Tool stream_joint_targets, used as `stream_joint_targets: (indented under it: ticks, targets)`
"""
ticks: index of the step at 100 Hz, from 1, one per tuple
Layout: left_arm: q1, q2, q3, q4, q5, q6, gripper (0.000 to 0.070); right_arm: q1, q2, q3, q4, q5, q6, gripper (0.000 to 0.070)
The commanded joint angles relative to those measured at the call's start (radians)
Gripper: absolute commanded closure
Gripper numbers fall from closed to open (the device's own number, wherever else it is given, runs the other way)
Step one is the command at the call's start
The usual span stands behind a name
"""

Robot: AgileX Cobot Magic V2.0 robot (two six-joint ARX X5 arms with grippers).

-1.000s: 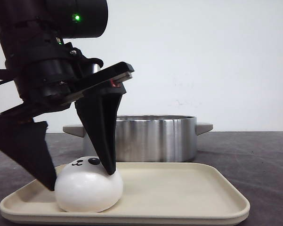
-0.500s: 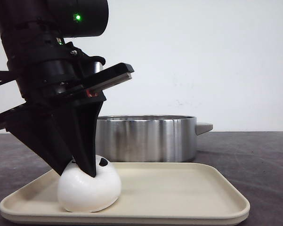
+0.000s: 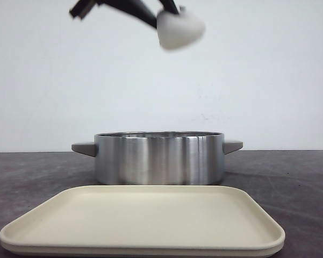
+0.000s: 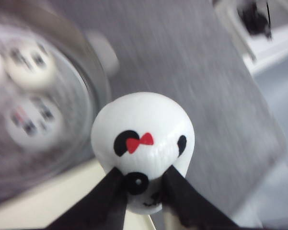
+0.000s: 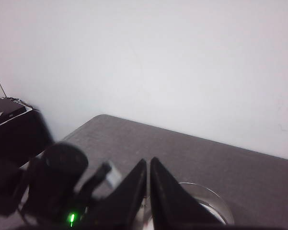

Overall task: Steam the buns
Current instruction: 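Lift the bun with the left gripper and lower it into the steamer, then open the left gripper and raise it out of the pot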

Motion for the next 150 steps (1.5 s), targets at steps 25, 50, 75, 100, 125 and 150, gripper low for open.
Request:
stream_joint_targets:
  ticks: [25,50,75,100,125,150]
  targets:
    - [0.157,0.261,0.15,-0.068,-0.006,0.069,0.0691,0.013,0.011,0.021,0.01,0.0,0.011,0.0694]
    - [0.219,0.44,0.189,-0.09,-0.009,0.073,0.0691,0.013,0.011,0.021,-0.005,0.0,0.012,0.0694]
    - [0.236,0.502,0.2,-0.08,-0.066,0.071,0.0688,0.013,0.011,0.021,-0.014,0.0,0.02,0.0694]
    - [0.238,0.505,0.2,-0.087,-0.055,0.064,0.0422,0.013,0.011,0.021,-0.013,0.0,0.021,0.0694]
    - [0.238,0.505,0.203,-0.116,-0.042,0.062,0.0201,0.013,0.011,0.021,-0.013,0.0,0.041,0.0694]
    - [0.238,0.505,0.29,-0.181,-0.027,0.062,0.0183,0.013,0.011,0.021,-0.042,0.002,0.045,0.0694]
